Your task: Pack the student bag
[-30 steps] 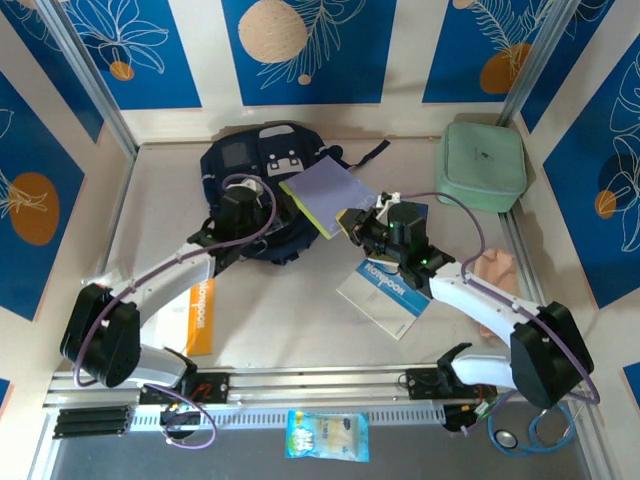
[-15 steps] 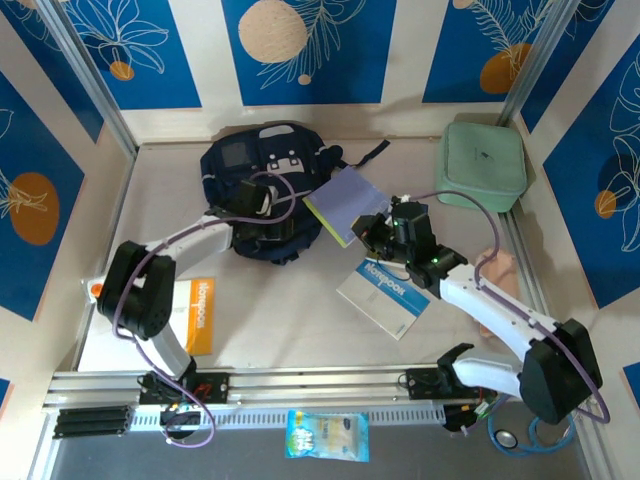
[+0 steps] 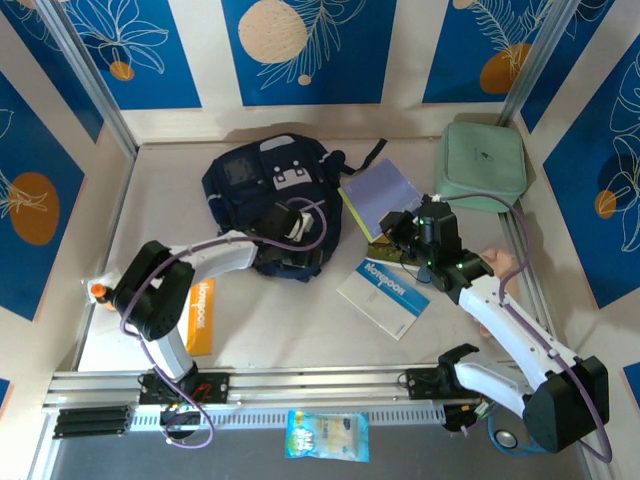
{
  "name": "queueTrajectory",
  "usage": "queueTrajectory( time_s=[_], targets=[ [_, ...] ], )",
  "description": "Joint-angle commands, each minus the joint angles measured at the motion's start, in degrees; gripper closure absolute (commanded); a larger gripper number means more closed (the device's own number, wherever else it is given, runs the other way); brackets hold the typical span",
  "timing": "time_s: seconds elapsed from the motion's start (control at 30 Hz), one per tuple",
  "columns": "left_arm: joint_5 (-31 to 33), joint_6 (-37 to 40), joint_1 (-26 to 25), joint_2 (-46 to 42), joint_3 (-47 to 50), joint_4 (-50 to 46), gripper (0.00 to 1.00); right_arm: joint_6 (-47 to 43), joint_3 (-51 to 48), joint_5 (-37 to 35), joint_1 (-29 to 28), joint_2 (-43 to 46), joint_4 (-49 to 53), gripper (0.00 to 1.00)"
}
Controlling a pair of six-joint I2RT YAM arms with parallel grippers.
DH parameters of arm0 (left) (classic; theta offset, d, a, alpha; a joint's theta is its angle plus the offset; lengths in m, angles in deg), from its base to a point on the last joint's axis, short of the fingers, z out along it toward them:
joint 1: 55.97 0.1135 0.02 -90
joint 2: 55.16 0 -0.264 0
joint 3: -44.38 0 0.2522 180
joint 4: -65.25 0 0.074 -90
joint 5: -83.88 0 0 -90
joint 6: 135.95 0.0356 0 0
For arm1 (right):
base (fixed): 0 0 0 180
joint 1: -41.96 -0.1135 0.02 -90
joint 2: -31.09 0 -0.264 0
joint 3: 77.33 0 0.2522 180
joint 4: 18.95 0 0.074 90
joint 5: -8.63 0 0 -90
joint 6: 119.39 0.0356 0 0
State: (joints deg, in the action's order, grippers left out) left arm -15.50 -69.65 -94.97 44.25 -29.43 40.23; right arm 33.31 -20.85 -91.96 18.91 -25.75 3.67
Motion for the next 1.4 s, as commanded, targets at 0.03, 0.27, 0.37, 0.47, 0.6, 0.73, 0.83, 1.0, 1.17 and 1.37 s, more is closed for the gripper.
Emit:
queueTrajectory(
  time_s=[0.03, 0.27, 0.37, 0.47, 0.6, 0.73, 0.83, 1.0, 1.17, 1.37],
  targets=[
    [-2.2, 1.7, -4.8, -0.9, -2.9, -7.4, 0.42, -1.2, 0.3, -1.3, 0.7, 1.3, 0.8, 1.0],
    [2.7, 13.9, -4.4, -4.8, -12.5, -22.4, 0.3, -1.5, 0.3, -1.5, 1.4, 1.8, 1.6, 1.0],
    [9.1, 21.5, -4.1, -3.7, -15.5, -27.6, 0.28, -1.6, 0.0, -1.7, 1.6, 2.2, 1.8, 1.0],
    [15.7, 26.7, -3.8, -0.3, -18.4, -30.2, 0.29, -1.1, -0.7, -1.8, 1.7, 2.5, 1.8, 1.0],
    [21.5, 30.1, -3.7, 5.0, -23.0, -31.8, 0.38, -0.5, -1.2, -1.3, 1.9, 2.7, 2.0, 1.0],
    [24.1, 31.5, -3.6, 9.4, -26.2, -32.1, 0.42, -0.7, -1.4, -1.5, 2.2, 3.3, 2.9, 1.0],
    [25.4, 32.0, -3.7, 12.5, -28.4, -33.1, 0.45, -0.7, -1.6, -1.5, 2.6, 4.0, 3.4, 1.0],
    [29.9, 31.2, -3.5, 16.0, -31.2, -34.1, 0.51, -1.1, -1.9, -1.7, 3.0, 4.6, 3.5, 1.0],
    [30.3, 30.1, -3.3, 18.0, -33.5, -35.5, 0.65, -0.9, -2.1, -1.5, 3.4, 4.5, 3.3, 1.0],
    [26.8, 30.1, -2.9, 15.6, -34.3, -36.7, 0.95, -1.6, -2.2, -1.7, 4.0, 5.0, 4.4, 1.0]
  ],
)
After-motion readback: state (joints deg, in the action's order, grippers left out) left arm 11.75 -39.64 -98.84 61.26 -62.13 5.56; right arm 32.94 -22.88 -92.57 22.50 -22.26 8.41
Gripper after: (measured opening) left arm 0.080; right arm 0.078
